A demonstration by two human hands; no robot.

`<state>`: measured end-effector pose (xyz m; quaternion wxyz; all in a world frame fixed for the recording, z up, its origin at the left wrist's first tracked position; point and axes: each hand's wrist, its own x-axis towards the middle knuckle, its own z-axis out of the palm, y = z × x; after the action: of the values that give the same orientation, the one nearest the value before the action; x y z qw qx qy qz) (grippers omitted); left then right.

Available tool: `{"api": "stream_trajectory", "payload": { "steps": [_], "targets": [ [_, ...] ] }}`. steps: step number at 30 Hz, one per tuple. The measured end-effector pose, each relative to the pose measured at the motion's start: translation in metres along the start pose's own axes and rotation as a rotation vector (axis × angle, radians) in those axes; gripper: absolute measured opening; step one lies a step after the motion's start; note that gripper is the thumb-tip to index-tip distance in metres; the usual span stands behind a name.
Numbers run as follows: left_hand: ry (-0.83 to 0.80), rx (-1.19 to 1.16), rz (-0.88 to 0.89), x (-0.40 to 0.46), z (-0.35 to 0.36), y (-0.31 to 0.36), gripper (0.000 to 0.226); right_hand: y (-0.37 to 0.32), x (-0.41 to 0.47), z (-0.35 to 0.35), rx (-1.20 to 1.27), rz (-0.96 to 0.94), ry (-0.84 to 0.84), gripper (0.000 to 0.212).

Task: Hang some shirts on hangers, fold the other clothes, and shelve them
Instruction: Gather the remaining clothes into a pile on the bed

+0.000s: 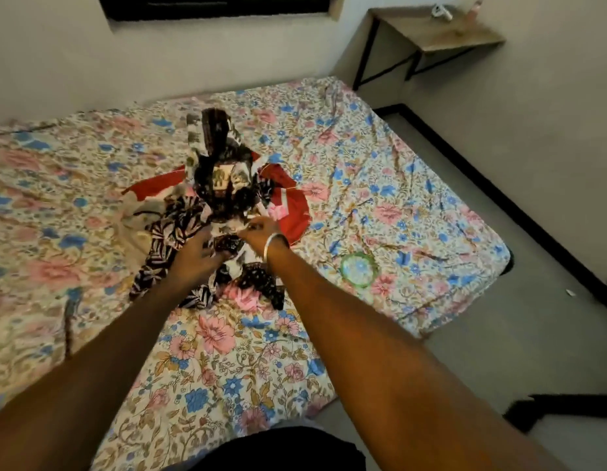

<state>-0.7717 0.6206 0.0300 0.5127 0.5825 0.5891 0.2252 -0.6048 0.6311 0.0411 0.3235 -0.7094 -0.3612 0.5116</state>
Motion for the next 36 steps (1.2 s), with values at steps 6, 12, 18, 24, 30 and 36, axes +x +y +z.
{"api": "stream_trajectory", "payload": {
  "steps": [6, 12, 18, 24, 30, 36],
  "targets": [
    [-0.194, 0.081, 0.003, -0.039, 0.026, -0.041, 0.064, 0.086, -0.050, -0.006, 0.155, 0.162, 0.195, 0.029],
    [-0.235, 0.183, 0.098, -0.056, 0.044, -0.050, 0.055, 0.111, -0.105, -0.004, 0.262, 0.144, 0.274, 0.012],
    [-0.216, 0.173, 0.175, -0.076, 0.070, -0.049, 0.044, 0.126, -0.132, -0.018, 0.367, 0.140, 0.248, 0.019],
    [-0.207, 0.193, 0.175, -0.088, 0.103, -0.046, 0.045, 0.140, -0.136, -0.044, 0.369, 0.118, 0.227, 0.017],
    [-0.177, 0.163, 0.137, -0.079, 0.171, -0.037, 0.035, 0.168, -0.112, -0.096, 0.327, 0.118, 0.143, 0.010],
    [-0.121, 0.135, 0.055, -0.077, 0.252, -0.021, 0.023, 0.201, -0.082, -0.174, 0.247, 0.109, 0.053, 0.014]
  ]
}}
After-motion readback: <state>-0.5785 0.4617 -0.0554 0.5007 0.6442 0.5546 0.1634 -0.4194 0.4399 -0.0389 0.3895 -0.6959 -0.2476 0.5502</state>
